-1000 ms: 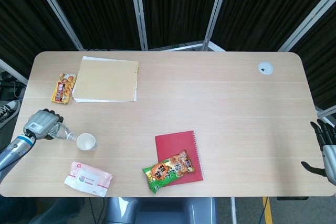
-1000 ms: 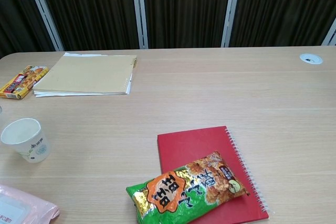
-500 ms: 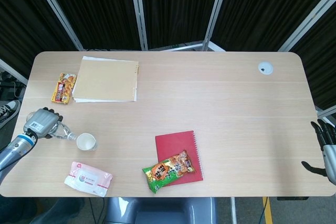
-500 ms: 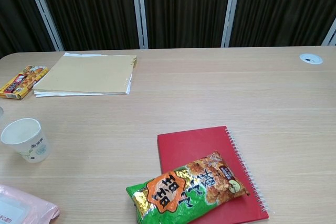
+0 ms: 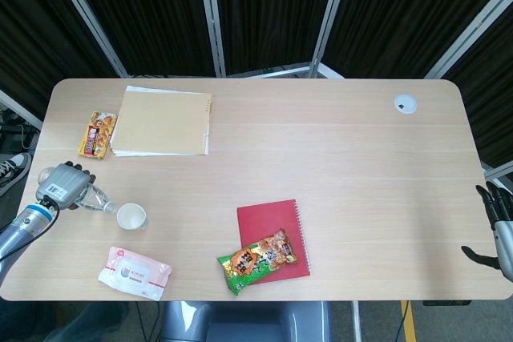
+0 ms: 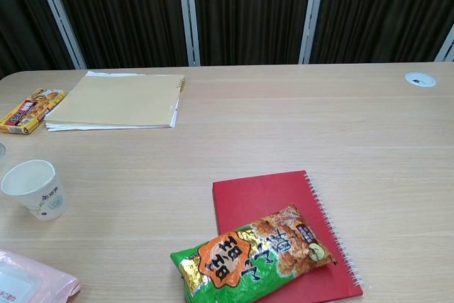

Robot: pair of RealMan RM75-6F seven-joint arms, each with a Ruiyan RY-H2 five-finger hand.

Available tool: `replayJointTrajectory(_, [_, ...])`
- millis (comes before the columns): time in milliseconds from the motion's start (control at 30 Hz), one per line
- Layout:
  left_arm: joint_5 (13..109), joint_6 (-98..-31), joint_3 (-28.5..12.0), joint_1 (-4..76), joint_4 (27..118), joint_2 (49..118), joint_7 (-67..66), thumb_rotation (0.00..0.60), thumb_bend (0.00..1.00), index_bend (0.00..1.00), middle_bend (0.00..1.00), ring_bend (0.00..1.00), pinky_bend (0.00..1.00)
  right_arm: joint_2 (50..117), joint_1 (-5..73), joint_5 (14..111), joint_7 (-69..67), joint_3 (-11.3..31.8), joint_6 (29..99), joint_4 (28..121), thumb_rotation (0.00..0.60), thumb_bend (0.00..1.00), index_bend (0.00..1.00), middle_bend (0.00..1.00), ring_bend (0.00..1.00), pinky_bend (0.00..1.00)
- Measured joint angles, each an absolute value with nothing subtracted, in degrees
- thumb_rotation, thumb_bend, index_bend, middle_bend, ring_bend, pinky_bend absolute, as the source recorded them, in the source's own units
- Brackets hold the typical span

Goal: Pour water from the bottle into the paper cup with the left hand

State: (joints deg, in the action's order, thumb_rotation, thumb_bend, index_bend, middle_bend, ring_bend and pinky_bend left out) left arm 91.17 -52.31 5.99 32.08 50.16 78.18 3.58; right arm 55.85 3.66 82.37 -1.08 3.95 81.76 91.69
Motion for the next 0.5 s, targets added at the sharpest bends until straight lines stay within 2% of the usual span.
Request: replayJointTrajectory(500, [89.7,-52.6,5.2,31.9,52.4,77.4,-1.5,0.6,0.45,0.6,0.48,0.37,0.37,55.7,3.6,82.2,-1.3,4.0,81.8,91.8,0.6,0.0,0.0,0.0,0.0,0.0])
